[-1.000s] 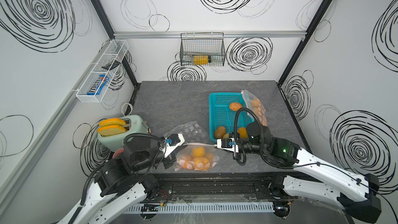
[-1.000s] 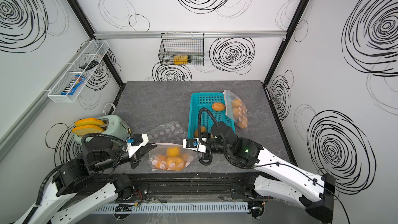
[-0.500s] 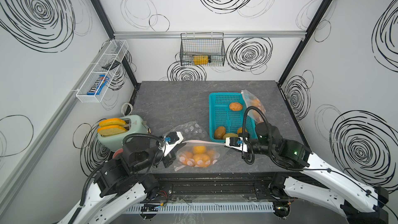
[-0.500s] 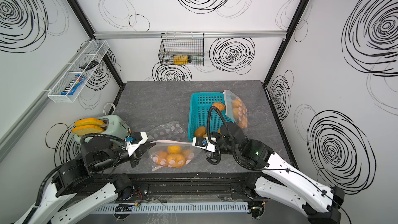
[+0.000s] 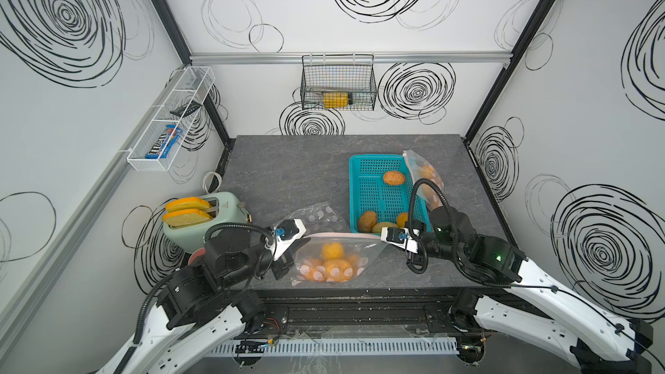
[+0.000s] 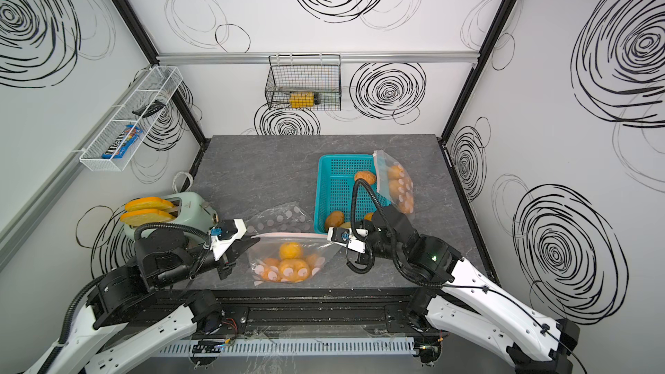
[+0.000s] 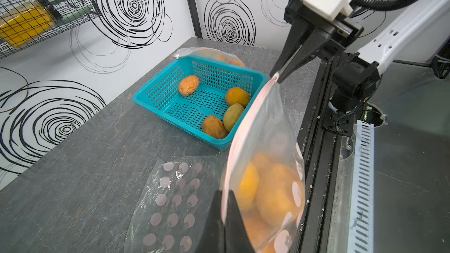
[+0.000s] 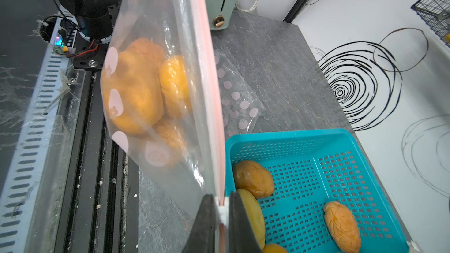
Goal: Put the potatoes into a zipper bag and zip it
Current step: Zip the zipper on the zipper food storage bag.
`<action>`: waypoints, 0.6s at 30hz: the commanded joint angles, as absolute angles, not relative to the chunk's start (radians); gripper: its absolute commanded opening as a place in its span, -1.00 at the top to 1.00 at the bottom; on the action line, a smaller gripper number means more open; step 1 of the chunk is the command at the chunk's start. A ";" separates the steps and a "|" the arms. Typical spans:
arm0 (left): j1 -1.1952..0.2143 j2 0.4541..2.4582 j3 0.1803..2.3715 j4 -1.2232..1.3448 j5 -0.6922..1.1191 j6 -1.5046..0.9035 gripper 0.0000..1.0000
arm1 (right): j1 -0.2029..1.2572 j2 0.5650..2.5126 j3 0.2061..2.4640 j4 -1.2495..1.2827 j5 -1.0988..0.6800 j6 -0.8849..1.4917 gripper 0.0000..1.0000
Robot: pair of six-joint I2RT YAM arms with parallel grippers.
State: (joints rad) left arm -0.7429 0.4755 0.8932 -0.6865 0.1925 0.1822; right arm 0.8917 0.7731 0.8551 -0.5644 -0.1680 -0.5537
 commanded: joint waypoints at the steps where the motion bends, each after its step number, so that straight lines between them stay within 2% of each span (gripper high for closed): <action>1: -0.728 0.462 0.916 -0.632 0.150 0.169 1.00 | 0.875 0.758 0.841 -0.636 -0.090 -0.555 1.00; 6: -0.729 0.463 0.912 -0.630 0.152 0.164 1.00 | 0.873 0.771 0.854 -0.631 -0.124 -0.553 1.00; 18: -0.721 0.469 0.913 -0.633 0.153 0.164 1.00 | 0.871 0.772 0.842 -0.621 -0.073 -0.562 1.00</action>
State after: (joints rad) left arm -0.7319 0.4770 0.8932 -0.6861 0.1780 0.1741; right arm 0.8848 0.7742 0.8551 -0.5655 -0.1291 -0.5522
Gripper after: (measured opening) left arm 0.047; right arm 0.105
